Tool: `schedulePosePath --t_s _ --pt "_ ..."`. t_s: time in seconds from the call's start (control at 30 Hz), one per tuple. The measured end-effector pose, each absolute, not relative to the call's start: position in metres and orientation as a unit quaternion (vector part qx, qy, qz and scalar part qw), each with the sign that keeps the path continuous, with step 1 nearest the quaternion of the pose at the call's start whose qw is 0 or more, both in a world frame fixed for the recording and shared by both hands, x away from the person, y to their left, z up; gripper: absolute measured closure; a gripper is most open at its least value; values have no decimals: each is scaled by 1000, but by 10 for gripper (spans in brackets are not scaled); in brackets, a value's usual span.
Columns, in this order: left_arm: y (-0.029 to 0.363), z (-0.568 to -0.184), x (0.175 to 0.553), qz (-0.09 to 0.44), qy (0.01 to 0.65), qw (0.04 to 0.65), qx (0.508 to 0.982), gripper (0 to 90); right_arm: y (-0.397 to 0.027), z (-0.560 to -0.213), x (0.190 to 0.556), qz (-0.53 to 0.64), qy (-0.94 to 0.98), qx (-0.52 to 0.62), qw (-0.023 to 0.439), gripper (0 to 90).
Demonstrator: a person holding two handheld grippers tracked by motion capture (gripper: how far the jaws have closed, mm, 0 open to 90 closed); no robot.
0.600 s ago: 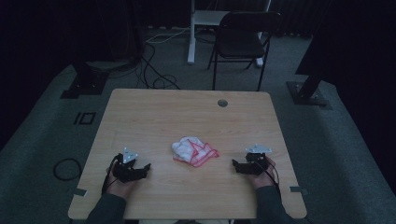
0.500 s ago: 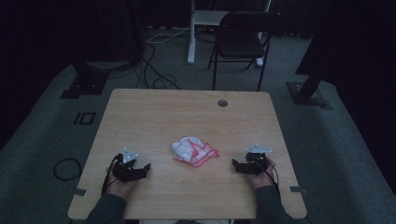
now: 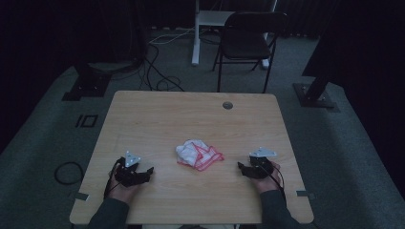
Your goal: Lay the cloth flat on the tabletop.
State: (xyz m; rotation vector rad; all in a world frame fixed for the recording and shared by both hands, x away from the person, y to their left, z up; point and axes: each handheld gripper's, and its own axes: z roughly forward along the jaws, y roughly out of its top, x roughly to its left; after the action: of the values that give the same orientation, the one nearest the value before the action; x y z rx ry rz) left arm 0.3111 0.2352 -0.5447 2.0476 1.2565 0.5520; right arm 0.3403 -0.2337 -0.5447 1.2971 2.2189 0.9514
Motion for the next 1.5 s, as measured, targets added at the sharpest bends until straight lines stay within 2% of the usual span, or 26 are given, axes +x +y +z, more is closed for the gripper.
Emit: schedulePosePath --t_s 0.13,0.4,1.0,1.23,1.4,1.5 --pt "235 -545 311 211 481 332 784 257 -231 -543 338 341 798 455 201 469" --pt "236 -545 311 212 482 332 783 268 -221 -536 332 355 803 433 205 550" --pt "237 -545 310 215 483 333 781 290 -205 -521 324 381 803 406 211 632" --pt "239 -544 310 217 486 335 778 332 -193 -515 321 390 810 383 211 685" --pt "241 -543 309 220 491 336 773 443 -181 -513 321 391 818 365 210 733" --pt "241 -543 309 220 491 335 773 465 -178 -512 322 393 820 361 208 737"
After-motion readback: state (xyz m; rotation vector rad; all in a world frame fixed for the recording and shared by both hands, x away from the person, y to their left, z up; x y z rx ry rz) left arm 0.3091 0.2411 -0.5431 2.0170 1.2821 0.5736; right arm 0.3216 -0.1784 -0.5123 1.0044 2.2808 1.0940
